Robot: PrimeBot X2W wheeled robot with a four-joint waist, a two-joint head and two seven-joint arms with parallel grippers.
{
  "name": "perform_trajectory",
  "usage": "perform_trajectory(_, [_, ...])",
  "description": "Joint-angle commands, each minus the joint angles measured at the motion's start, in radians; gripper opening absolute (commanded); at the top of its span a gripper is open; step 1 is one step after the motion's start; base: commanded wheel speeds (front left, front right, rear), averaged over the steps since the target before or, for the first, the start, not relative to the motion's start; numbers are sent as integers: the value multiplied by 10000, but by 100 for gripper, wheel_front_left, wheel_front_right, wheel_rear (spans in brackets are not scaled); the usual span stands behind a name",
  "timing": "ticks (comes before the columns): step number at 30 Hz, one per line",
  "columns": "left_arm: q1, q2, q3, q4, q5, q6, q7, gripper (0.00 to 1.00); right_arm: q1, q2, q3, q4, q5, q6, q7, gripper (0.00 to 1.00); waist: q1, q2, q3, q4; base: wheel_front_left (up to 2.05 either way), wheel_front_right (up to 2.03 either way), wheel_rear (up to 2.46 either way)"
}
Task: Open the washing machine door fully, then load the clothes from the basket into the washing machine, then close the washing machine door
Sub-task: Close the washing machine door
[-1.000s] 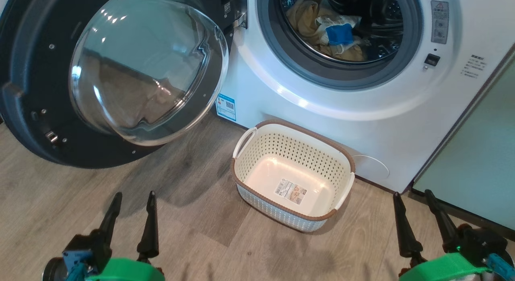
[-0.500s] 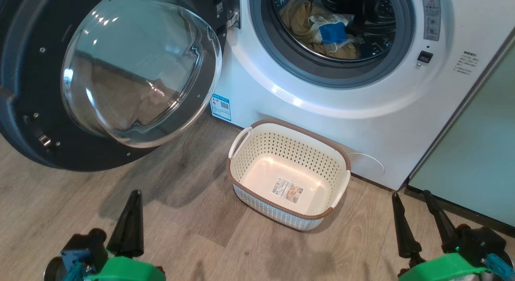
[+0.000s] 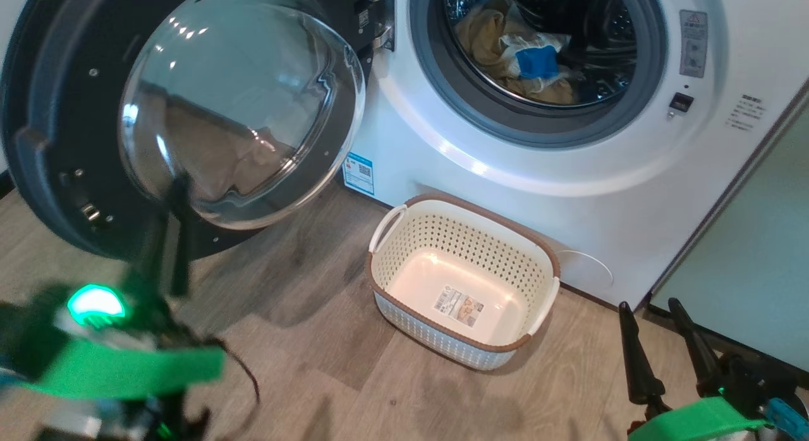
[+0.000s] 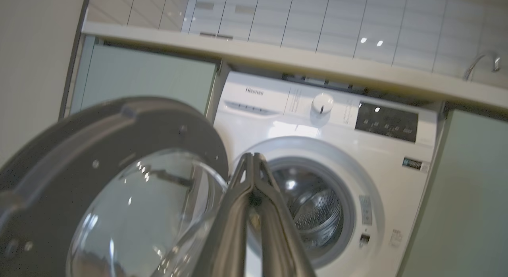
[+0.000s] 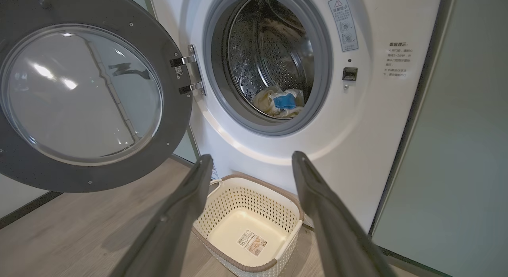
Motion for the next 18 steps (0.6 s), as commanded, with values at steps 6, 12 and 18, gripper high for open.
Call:
perform_trajectory(6, [-2884,1308,1508,-1448,-1690,-859,744,0,-101,-96,232,-463,-107,-29,87,100,0,0,-69,198,0,0,0])
perform_trajectory(12, [-5375,2198,2573,-470,-3607,-926,1833,0,-74,-96,303,-496,-102,-29,113,100,0,0,-63,206,0,0,0])
perform_trajectory(18, [-7317,2758,3859,2296,-6007,-876,2738,0,-53,-96,335,-547,-125,-29,168,100,0,0,19,147,0,0,0])
